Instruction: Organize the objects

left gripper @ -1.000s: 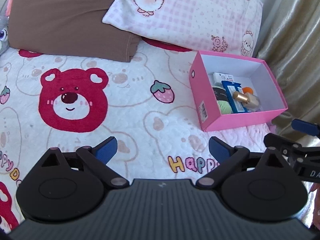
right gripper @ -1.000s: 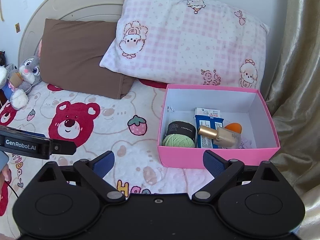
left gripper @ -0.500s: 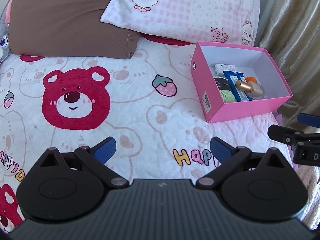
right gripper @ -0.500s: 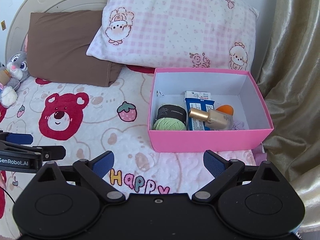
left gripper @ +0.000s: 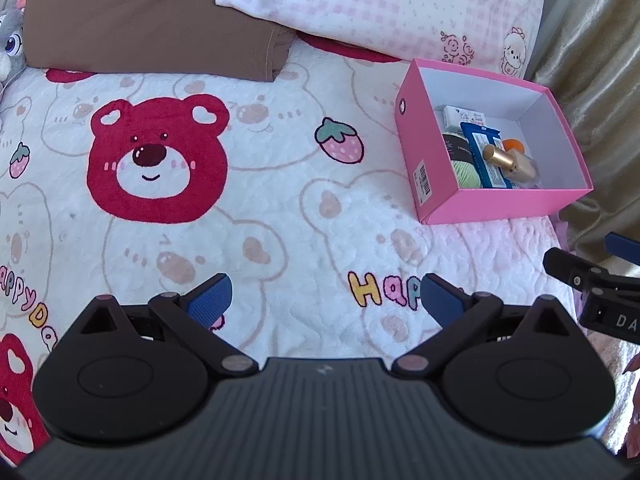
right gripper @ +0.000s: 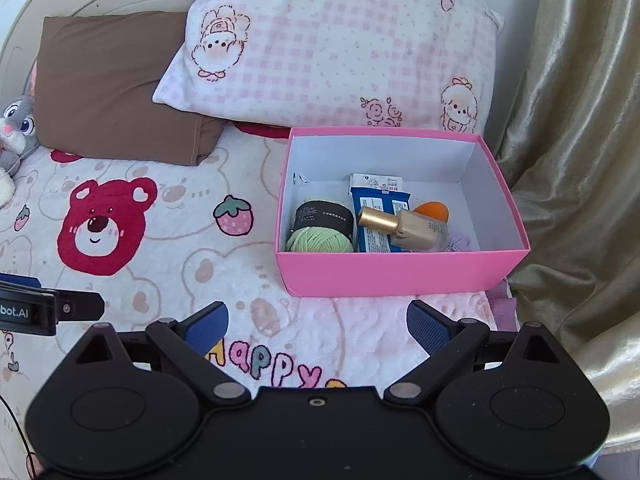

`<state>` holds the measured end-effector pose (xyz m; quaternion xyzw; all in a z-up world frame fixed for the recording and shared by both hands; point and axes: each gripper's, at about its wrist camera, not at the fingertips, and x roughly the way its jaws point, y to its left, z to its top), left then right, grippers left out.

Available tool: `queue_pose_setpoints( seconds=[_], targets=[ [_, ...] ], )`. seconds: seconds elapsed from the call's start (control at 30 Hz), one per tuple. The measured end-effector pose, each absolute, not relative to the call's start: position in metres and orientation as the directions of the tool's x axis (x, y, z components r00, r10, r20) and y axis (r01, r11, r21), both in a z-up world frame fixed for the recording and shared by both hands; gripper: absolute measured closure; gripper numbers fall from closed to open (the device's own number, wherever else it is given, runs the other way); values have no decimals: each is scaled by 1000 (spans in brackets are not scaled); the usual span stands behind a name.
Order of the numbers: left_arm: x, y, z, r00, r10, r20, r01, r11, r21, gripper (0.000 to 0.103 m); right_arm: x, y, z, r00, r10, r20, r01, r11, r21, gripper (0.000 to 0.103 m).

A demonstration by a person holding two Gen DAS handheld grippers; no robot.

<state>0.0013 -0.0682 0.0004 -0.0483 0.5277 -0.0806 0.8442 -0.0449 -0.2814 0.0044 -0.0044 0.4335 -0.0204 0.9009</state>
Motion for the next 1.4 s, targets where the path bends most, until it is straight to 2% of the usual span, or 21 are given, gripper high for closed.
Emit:
queue_pose_setpoints(
  seconds=[0.43,0.87,1.4],
  targets=[
    [4,-66,-5,396,-199,-897,60,980,-191,1,-45,-283,6,621,-65,-781,68,997,-29,5],
    [2,-69,6,426,-118,-897,62,993,-101,1,-42,-277,6,608,-70,-791,55,997,-46,5],
    [-1,-72,7,419,-102,-902,71,994,-79,1,-44,-278,8,606,-82,-791,64,996,-55,5]
  ],
)
